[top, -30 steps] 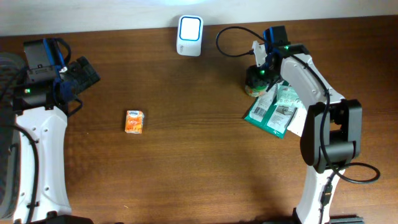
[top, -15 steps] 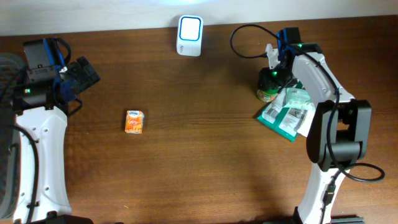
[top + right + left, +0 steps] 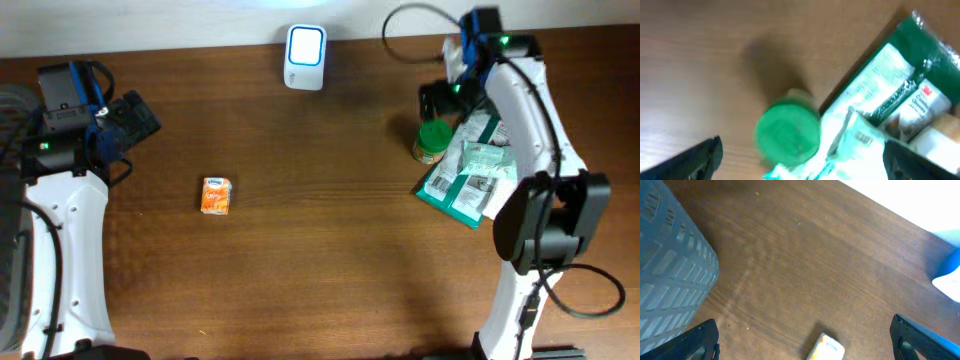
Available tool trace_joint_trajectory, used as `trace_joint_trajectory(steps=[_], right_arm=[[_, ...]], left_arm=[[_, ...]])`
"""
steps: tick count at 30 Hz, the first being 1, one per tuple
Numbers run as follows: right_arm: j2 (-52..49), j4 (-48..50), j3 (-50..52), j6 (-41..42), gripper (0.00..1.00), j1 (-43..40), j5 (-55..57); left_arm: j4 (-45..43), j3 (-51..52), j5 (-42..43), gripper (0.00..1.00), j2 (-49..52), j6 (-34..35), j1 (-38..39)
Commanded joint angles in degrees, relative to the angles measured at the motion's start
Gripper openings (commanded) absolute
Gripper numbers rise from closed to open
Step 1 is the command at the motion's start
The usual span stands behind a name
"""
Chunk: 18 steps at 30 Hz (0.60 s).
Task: Scan the item barcode
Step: 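Move the right gripper to the orange Kleenex pack and grasp it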
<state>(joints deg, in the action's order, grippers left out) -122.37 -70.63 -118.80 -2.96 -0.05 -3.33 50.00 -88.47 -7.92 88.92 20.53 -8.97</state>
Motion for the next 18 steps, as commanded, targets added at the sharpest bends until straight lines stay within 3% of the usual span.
trace_joint_trajectory(steps=[1, 3, 6, 9, 12, 15, 18], right_arm=[[1.8, -3.6, -9.5, 6.9, 0.98, 3.0, -14.0], [1.8, -1.8, -10.0, 6.9, 0.98, 6.0, -25.2], [0.5, 2.7, -10.0, 6.9, 0.98, 12.8, -29.0], [-0.2, 5.2, -8.7, 6.2, 0.99, 21.1, -24.9], [-1.1, 5.8, -8.7, 6.5, 0.92, 27.6, -17.0], [-2.6, 7.7, -8.7, 7.6, 0.88, 31.9, -16.9], [-6.4, 8.8, -8.7, 14.4, 0.87, 34.4, -17.0]], left_arm=[[-0.2, -0.8, 0.2, 0.99, -0.9, -0.5, 0.1], [-0.2, -0.8, 0.2, 0.99, -0.9, -0.5, 0.1], [-0.2, -0.8, 0.2, 0.99, -0.9, -0.5, 0.1], [-0.2, -0.8, 0.2, 0.99, -0.9, -0.5, 0.1], [-0.2, -0.8, 0.2, 0.99, -0.9, -0.5, 0.1], [-0.2, -0.8, 0.2, 0.99, -0.9, -0.5, 0.1], [-0.2, -0.8, 0.2, 0.99, -0.9, -0.5, 0.1]])
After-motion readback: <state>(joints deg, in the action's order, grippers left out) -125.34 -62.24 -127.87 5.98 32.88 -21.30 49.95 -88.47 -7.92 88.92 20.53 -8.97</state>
